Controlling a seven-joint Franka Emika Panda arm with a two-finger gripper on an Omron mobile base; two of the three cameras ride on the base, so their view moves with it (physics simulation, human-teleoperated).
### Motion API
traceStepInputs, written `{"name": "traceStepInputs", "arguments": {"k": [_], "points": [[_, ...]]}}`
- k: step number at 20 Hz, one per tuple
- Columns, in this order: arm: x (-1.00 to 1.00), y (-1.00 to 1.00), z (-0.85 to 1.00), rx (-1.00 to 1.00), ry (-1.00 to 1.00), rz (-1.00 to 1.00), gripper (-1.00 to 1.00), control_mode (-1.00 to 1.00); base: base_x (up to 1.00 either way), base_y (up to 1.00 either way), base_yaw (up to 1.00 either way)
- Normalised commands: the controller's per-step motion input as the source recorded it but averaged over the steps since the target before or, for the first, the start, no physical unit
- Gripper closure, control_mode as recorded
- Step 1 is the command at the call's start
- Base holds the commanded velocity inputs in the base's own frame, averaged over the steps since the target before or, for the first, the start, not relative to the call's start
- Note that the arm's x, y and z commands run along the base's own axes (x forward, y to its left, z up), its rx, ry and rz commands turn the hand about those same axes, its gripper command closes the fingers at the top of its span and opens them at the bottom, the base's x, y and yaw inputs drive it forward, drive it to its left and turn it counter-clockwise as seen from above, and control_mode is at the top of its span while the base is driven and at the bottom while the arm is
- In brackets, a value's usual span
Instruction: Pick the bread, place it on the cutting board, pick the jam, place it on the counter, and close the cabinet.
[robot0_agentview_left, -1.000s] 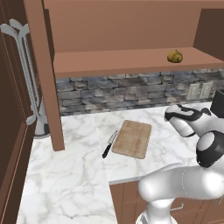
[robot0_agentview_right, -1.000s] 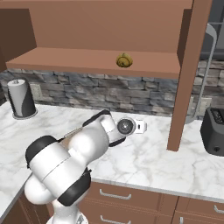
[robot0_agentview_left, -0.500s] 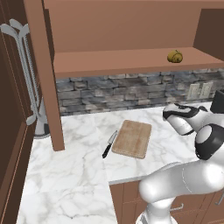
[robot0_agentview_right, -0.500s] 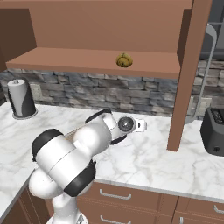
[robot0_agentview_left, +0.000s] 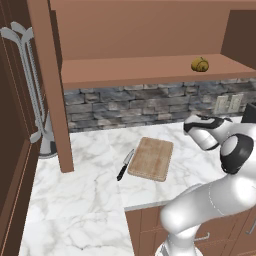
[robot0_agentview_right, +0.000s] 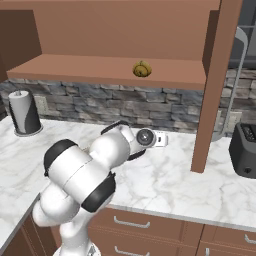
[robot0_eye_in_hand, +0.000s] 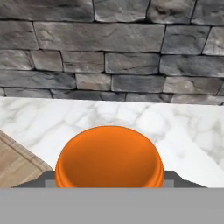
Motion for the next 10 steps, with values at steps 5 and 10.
{"name": "traceStepInputs", "arguments": {"k": [5,10], "points": [[0.18,0.0,-0.09,0.0,0.0,0.0,1.0,-1.0,0.0,0.0,0.0],[0.19,0.0,-0.11,0.0,0.0,0.0,1.0,-1.0,0.0,0.0,0.0]]}}
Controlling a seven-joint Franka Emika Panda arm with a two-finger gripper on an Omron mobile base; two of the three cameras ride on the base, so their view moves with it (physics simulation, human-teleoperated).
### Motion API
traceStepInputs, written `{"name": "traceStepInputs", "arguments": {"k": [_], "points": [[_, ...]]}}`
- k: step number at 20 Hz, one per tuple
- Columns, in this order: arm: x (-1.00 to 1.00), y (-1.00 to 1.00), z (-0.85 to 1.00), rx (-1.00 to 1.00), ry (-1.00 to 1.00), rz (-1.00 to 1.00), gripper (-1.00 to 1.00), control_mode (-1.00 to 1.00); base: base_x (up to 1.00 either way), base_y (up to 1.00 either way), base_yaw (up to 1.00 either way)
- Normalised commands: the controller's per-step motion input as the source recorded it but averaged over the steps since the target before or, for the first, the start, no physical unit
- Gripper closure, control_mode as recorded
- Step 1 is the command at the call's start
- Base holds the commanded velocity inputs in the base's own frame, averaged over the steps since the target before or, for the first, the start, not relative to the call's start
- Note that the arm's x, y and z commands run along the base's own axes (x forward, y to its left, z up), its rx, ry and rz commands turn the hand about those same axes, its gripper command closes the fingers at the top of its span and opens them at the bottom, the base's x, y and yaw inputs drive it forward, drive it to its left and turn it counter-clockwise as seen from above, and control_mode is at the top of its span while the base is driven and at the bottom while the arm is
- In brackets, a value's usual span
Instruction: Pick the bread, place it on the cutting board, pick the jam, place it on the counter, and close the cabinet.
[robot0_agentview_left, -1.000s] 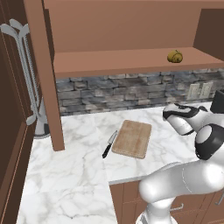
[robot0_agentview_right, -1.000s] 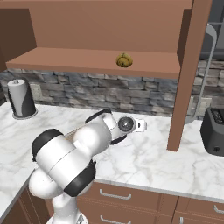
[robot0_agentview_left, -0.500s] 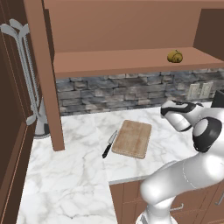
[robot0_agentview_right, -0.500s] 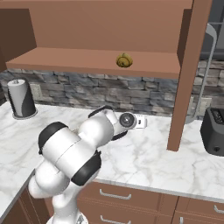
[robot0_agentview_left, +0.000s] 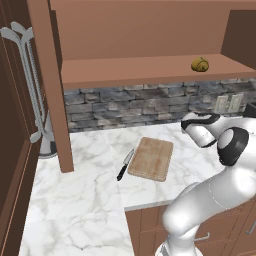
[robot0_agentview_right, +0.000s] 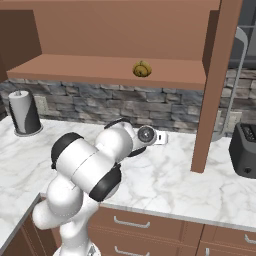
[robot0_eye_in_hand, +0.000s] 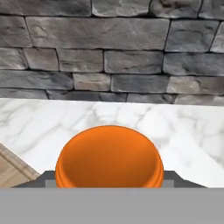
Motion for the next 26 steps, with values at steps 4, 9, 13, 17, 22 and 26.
{"name": "traceStepInputs", "arguments": {"k": [4,9,13,17,22,26], "points": [[0.17,-0.03,-0.15,0.0,0.0,0.0,1.0,-1.0,0.0,0.0,0.0],[0.15,-0.03,-0.16,0.0,0.0,0.0,1.0,-1.0,0.0,0.0,0.0],[0.13,-0.03,-0.18,0.0,0.0,0.0,1.0,-1.0,0.0,0.0,0.0],[0.12,-0.03,-0.19,0.0,0.0,0.0,1.0,-1.0,0.0,0.0,0.0],[0.13,-0.01,-0.17,0.0,0.0,0.0,1.0,-1.0,0.0,0.0,0.0],[0.11,0.0,-0.16,0.0,0.0,0.0,1.0,-1.0,0.0,0.0,0.0]]}}
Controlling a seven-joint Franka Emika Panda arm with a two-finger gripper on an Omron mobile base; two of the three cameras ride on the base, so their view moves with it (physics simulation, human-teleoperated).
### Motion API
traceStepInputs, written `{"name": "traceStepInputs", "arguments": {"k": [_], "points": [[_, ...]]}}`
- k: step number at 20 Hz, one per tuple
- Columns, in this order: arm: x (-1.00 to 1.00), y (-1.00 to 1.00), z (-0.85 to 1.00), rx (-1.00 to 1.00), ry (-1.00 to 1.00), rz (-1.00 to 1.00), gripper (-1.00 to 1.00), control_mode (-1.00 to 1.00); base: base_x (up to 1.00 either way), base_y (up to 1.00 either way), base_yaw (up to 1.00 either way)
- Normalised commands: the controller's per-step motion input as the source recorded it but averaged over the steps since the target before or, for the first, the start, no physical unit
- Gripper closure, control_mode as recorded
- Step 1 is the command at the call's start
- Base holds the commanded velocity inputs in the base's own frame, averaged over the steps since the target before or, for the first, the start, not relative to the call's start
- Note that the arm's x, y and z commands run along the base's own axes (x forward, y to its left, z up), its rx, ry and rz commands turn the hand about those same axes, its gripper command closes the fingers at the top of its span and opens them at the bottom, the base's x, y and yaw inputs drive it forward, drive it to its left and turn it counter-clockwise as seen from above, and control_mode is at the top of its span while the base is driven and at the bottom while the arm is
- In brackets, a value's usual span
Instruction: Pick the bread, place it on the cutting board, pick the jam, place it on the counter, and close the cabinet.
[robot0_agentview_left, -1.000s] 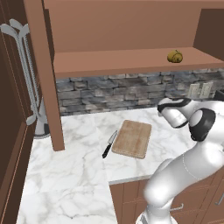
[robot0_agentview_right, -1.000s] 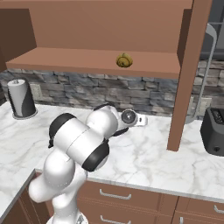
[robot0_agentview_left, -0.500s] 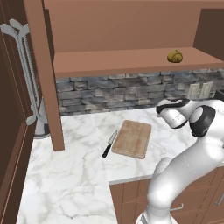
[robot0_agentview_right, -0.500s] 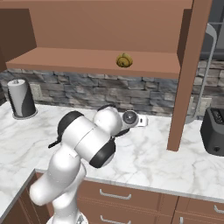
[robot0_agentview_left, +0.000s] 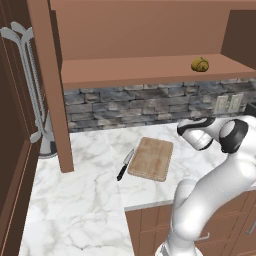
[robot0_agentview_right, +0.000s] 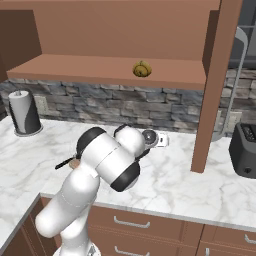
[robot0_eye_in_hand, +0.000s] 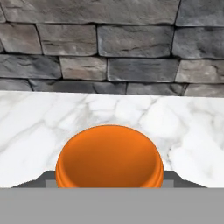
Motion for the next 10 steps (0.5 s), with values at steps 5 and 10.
{"name": "traceStepInputs", "arguments": {"k": [5,10], "points": [[0.02,-0.01,-0.15,0.0,0.0,0.0,1.0,-1.0,0.0,0.0,0.0],[0.0,-0.01,-0.12,0.0,0.0,0.0,1.0,-1.0,0.0,0.0,0.0]]}}
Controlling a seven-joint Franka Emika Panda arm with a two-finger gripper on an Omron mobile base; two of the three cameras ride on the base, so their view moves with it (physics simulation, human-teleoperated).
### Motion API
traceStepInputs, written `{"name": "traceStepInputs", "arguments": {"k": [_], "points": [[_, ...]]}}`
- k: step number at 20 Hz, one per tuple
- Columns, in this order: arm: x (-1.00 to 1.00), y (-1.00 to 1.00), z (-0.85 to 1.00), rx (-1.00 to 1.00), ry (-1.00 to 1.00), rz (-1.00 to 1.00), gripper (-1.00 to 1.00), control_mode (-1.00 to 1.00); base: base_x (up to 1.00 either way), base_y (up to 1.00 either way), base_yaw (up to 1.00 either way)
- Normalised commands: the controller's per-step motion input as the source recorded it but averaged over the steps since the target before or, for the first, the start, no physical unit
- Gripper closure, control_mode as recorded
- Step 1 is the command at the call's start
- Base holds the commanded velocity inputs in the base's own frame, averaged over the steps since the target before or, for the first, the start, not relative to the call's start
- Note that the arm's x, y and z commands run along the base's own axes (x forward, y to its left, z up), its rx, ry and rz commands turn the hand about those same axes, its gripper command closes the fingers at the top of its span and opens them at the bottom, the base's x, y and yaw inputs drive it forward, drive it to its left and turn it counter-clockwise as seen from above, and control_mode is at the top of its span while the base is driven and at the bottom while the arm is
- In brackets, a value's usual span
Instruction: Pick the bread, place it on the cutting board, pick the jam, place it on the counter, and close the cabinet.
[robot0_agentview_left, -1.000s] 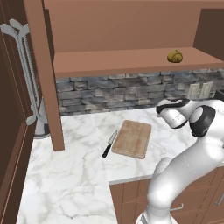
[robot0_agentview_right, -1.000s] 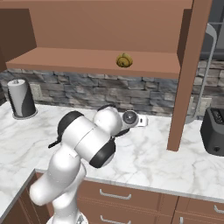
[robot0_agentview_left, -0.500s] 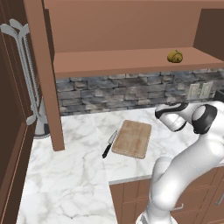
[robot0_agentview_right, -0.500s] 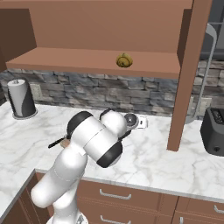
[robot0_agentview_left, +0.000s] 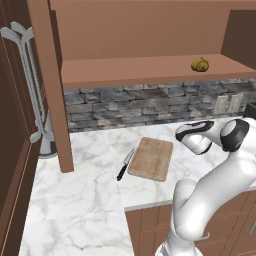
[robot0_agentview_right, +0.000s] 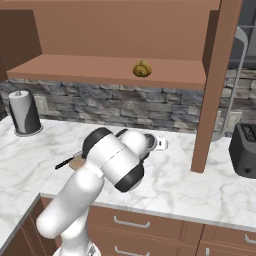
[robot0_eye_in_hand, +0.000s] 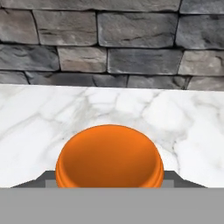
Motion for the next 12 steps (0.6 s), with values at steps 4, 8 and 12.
{"name": "traceStepInputs", "arguments": {"k": [4,8,12], "points": [[0.0,-0.04,-0.12,0.0,0.0,0.0,1.0,-1.0,0.0,0.0,0.0],[0.0,-0.04,-0.1,0.0,0.0,0.0,1.0,-1.0,0.0,0.0,0.0],[0.0,-0.02,-0.08,0.0,0.0,0.0,1.0,-1.0,0.0,0.0,0.0]]}}
